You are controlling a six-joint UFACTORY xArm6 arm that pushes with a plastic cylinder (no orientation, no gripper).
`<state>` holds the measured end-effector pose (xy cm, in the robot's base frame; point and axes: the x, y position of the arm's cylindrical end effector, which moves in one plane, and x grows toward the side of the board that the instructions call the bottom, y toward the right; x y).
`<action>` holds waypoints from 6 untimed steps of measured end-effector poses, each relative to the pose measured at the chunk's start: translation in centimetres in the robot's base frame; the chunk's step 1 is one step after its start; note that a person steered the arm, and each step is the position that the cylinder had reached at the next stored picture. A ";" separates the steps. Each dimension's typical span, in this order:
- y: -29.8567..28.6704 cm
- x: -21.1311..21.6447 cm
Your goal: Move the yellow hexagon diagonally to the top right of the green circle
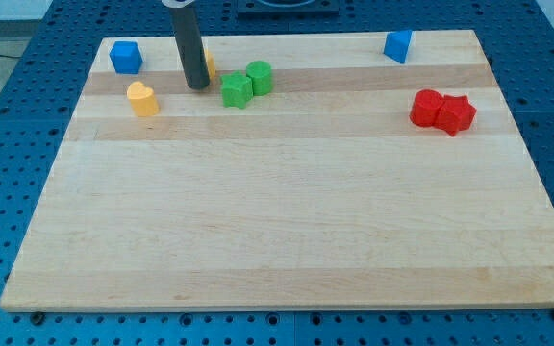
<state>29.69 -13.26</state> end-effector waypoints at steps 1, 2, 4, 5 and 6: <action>-2.4 -1.0; -2.7 -2.9; 7.9 -3.7; -1.7 -3.2; -3.2 -6.4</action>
